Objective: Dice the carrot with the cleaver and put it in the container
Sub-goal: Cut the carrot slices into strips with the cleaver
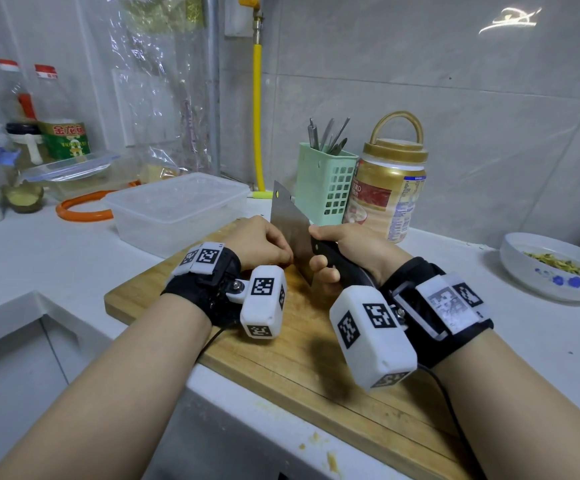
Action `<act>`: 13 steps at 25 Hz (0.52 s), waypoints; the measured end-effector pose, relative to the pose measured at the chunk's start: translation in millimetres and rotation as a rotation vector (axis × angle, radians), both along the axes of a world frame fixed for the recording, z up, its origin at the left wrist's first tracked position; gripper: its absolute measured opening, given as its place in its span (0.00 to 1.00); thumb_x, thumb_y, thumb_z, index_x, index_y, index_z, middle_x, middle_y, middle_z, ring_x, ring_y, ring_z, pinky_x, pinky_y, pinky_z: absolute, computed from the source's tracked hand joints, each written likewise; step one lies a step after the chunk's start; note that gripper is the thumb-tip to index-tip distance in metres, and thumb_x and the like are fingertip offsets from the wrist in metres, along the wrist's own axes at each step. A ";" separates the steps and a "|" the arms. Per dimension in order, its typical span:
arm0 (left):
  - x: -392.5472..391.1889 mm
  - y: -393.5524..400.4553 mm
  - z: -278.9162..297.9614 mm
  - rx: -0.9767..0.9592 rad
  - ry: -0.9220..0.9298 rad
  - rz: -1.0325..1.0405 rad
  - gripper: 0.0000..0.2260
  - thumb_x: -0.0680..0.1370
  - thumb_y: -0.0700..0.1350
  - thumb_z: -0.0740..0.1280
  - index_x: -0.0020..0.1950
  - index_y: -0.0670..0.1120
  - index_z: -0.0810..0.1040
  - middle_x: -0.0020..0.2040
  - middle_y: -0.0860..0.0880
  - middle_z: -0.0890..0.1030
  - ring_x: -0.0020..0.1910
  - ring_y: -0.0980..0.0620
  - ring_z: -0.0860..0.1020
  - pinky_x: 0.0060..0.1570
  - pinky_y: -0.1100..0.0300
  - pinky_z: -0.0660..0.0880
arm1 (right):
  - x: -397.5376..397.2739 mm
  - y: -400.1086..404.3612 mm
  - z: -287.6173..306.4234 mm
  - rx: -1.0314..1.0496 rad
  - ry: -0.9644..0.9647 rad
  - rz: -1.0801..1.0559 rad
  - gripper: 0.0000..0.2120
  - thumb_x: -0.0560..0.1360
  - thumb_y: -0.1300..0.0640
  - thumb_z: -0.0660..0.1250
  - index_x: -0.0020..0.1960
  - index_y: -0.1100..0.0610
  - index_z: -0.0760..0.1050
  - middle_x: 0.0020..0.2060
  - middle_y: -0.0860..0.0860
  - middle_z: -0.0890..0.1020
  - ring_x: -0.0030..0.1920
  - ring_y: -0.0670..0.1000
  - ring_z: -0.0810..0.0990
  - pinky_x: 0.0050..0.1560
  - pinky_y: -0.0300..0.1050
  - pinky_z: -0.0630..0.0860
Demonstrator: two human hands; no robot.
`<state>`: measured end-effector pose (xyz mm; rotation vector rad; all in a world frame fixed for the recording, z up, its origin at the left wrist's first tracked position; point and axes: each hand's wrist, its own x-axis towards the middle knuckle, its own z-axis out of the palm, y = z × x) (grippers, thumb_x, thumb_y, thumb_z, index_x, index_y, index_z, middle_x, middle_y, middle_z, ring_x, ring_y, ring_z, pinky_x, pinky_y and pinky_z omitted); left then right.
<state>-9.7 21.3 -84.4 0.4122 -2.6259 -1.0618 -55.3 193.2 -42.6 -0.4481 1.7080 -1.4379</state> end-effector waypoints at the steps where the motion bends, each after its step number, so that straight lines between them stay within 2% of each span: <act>1: -0.5 -0.3 -0.1 -0.005 -0.009 -0.001 0.06 0.70 0.42 0.75 0.35 0.52 0.84 0.31 0.57 0.81 0.35 0.59 0.78 0.43 0.60 0.76 | -1.7 1.5 0.8 -0.001 -0.017 0.002 0.11 0.82 0.51 0.56 0.46 0.57 0.63 0.26 0.52 0.68 0.18 0.48 0.65 0.27 0.37 0.61; 4: -0.1 -1.1 -0.4 -0.018 -0.051 -0.028 0.04 0.63 0.48 0.75 0.37 0.55 0.84 0.35 0.55 0.83 0.43 0.53 0.82 0.53 0.52 0.79 | -6.5 4.5 2.2 -0.002 -0.033 0.014 0.09 0.82 0.51 0.56 0.49 0.57 0.63 0.25 0.51 0.68 0.18 0.47 0.65 0.27 0.36 0.60; 7: -0.6 -1.8 -0.4 -0.025 -0.043 -0.041 0.06 0.67 0.40 0.75 0.39 0.52 0.84 0.39 0.50 0.83 0.44 0.51 0.81 0.54 0.49 0.79 | -10.0 5.5 2.1 -0.004 -0.038 0.012 0.09 0.82 0.51 0.56 0.53 0.57 0.61 0.25 0.51 0.68 0.18 0.47 0.65 0.25 0.35 0.62; 9: -0.2 -2.1 -0.5 -0.008 -0.022 -0.022 0.08 0.69 0.37 0.75 0.39 0.50 0.84 0.38 0.49 0.83 0.41 0.52 0.81 0.52 0.52 0.80 | -12.8 6.2 2.0 -0.007 -0.044 0.005 0.10 0.82 0.51 0.57 0.54 0.57 0.60 0.25 0.51 0.68 0.18 0.48 0.66 0.25 0.34 0.63; 13: 0.6 -0.7 -0.6 0.007 0.008 -0.007 0.04 0.69 0.38 0.77 0.40 0.46 0.84 0.31 0.56 0.80 0.33 0.60 0.77 0.43 0.63 0.76 | -15.6 6.8 1.4 -0.004 -0.019 -0.046 0.10 0.81 0.52 0.58 0.55 0.57 0.60 0.25 0.52 0.68 0.17 0.48 0.65 0.23 0.34 0.63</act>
